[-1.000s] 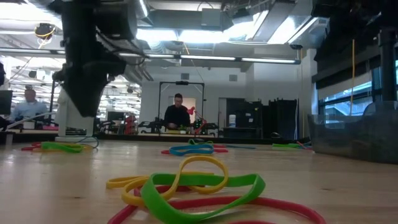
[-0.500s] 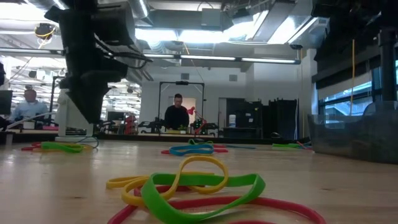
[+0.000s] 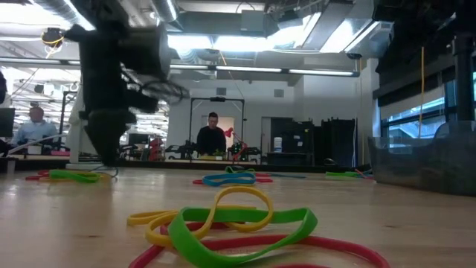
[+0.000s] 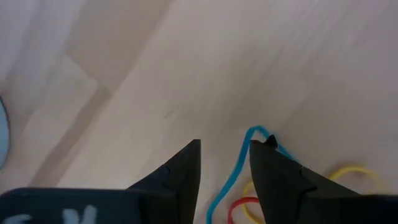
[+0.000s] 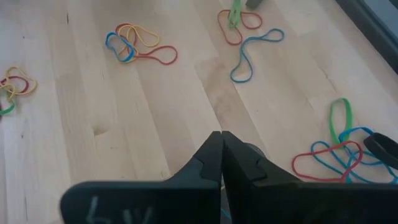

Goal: Pick and place rubber bands into bin
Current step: Put the blue rubber band into the black bin

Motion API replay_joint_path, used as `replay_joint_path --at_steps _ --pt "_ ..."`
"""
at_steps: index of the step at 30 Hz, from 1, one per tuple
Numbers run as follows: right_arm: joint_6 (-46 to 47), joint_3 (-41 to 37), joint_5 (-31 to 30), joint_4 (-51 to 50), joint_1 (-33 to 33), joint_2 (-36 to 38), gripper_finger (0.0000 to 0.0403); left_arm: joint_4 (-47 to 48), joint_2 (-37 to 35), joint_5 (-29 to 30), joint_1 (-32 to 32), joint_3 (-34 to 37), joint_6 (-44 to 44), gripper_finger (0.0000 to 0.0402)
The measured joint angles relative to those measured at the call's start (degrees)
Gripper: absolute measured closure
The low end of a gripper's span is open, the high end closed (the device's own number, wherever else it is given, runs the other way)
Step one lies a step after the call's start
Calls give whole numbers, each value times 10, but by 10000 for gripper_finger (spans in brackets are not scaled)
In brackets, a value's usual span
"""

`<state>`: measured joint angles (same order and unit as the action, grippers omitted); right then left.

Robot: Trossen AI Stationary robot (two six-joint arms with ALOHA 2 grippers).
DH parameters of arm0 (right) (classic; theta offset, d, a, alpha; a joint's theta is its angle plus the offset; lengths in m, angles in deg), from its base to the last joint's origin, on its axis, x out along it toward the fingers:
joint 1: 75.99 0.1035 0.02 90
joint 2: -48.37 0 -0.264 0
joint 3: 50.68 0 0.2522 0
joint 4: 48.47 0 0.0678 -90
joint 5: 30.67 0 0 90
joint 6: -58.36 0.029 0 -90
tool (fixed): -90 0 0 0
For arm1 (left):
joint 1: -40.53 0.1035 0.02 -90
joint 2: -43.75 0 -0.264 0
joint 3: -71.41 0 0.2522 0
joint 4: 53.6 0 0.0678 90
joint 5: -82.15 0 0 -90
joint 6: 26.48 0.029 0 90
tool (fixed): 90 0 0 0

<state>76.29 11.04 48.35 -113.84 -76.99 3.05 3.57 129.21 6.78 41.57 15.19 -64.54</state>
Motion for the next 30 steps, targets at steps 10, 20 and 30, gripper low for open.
replay_joint_path --at_steps 10,20,30 --pt "-1 0 0 0 0 0 393 4 71 -50 0 -13 -1 328" --pt "-6 0 -1 0 0 0 393 37 -10 -36 0 -70 9 398" --pt "-15 0 -1 0 0 0 393 66 -98 -27 -12 -172 47 398"
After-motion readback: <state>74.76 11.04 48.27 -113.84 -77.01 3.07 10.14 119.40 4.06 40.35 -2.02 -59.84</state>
